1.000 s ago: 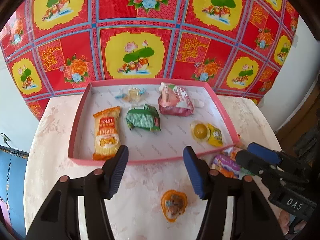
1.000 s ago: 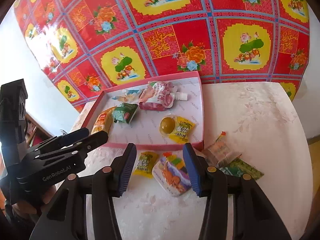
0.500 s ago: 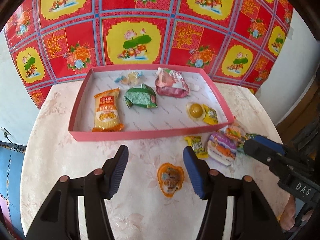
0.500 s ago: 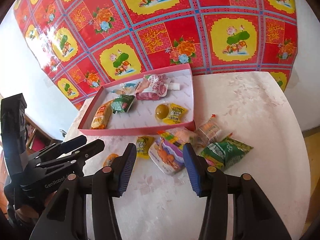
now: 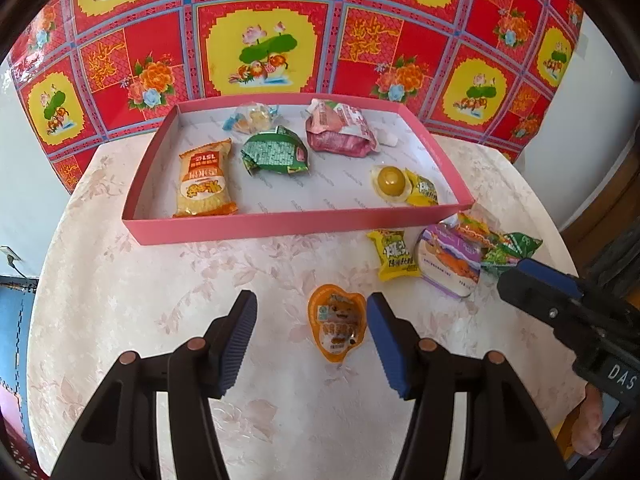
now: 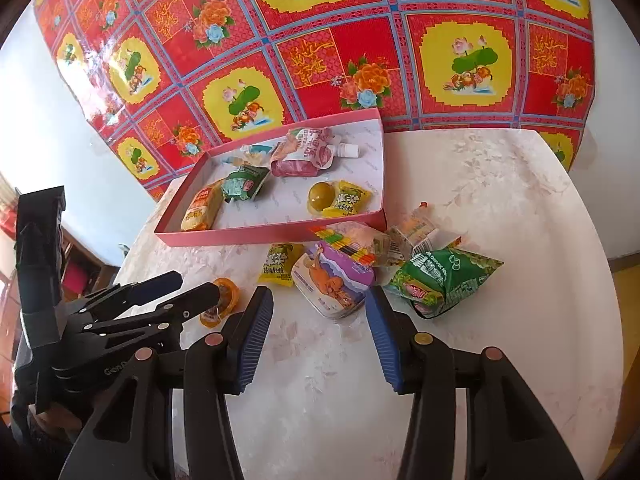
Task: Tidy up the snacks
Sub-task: 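Grasp the orange heart-shaped jelly with the left gripper, then grasp the gummy candy pack with the right gripper while the left holds the orange jelly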
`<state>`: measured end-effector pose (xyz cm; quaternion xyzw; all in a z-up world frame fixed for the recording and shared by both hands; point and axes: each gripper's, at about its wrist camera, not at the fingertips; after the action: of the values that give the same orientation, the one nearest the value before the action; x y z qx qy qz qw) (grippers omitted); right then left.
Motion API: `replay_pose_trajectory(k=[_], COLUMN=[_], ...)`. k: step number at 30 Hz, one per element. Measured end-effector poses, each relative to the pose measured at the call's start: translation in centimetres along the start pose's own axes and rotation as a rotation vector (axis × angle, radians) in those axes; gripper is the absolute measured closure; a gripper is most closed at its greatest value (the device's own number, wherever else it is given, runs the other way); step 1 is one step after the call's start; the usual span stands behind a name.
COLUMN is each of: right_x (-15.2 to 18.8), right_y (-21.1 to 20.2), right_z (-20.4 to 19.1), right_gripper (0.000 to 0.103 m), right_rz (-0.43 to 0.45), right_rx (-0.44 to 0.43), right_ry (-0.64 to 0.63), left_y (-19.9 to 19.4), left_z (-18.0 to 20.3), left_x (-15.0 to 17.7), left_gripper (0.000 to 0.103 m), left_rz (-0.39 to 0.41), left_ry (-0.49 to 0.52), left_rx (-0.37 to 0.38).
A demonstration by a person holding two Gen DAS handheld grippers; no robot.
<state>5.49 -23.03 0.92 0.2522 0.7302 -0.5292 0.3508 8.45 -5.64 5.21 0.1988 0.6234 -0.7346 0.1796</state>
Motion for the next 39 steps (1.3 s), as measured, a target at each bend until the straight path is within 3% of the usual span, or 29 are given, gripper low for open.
replay_pose_trajectory(k=[11, 16, 25, 39], right_x=[0.3, 0.2, -0.8, -2.3], right_y=[-0.6, -0.6, 0.5, 4.0], right_z=[1.3, 1.4, 0.6, -0.3], right_gripper=[0.053, 0.053, 0.053, 0.053], right_rz=[0.014, 0.017, 0.003, -0.051], right_rx=[0.013, 0.019, 0.037, 0.165], right_ry=[0.013, 0.009, -0.028, -0.105], left_y=[1.5, 1.7, 1.5, 1.4], left_z=[0.7, 0.7, 0.0, -2.0], left_x=[0.7, 0.7, 0.5, 0.1], left_gripper=[0.057, 0.079, 0.079, 0.079], left_rz=[-0.040, -0.043, -0.034, -0.027], left_ry=[0.005, 0.004, -0.011, -0.062], left_rx=[-0.002, 0.019, 0.038, 0.054])
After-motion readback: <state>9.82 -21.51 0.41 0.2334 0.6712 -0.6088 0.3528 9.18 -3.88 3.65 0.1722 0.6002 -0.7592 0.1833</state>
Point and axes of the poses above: each gripper's, at about its wrist camera, not at the fingertips, and y roughly the way its jaws point, z to its right, x to its underside, and after that the axes turned 6 degrees about -y, right-handed
